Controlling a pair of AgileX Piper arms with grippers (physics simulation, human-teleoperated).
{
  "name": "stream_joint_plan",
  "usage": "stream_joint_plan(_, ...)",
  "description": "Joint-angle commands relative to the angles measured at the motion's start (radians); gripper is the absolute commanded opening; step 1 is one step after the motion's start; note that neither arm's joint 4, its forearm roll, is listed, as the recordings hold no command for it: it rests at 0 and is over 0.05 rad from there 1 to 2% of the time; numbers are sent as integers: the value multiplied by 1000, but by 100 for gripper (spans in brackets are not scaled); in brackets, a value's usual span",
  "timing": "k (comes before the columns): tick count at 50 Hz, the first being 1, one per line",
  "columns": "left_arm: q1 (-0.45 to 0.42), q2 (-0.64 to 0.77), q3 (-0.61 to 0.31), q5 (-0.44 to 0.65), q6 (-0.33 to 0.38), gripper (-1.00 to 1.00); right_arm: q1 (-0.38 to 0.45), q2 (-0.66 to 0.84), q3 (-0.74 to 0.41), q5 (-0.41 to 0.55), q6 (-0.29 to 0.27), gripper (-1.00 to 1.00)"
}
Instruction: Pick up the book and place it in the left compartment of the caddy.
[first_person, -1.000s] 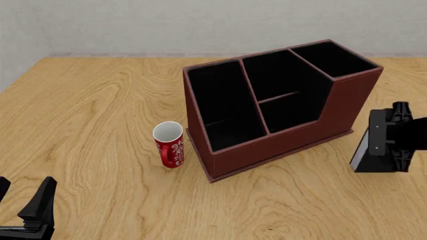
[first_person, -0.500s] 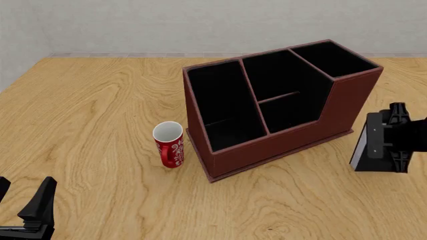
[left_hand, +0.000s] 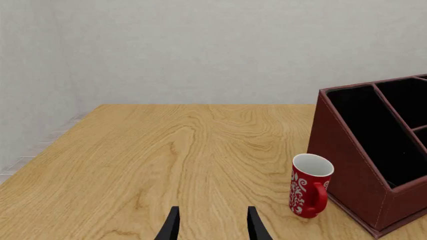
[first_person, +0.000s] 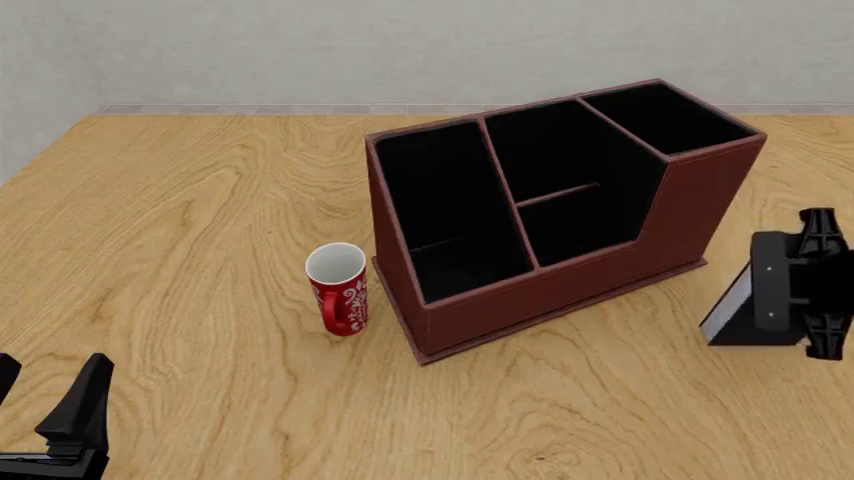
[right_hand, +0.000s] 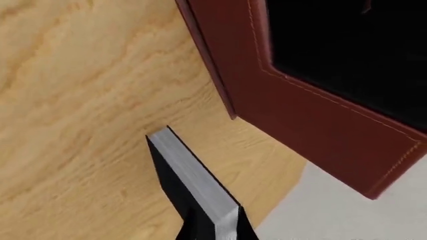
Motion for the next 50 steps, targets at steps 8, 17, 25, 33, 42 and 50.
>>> stream_joint_plan(8, 0, 0, 0, 0, 0, 100, 25, -135, 46, 159, 33, -100)
stream_joint_plan(17, 0, 0, 0, 0, 0, 100, 29, -198, 48, 206, 23, -100)
stream_joint_plan(25, 0, 0, 0, 0, 0, 100, 25, -258, 32, 270, 30, -100)
stream_joint_plan(33, 0, 0, 0, 0, 0, 100, 12, -326, 17, 331, 38, -100)
stream_joint_plan(42, 0, 0, 0, 0, 0, 100, -10, -404, 5, 410, 64, -100)
stream_joint_plan(50, 0, 0, 0, 0, 0, 100, 16, -495, -10, 514, 125, -100)
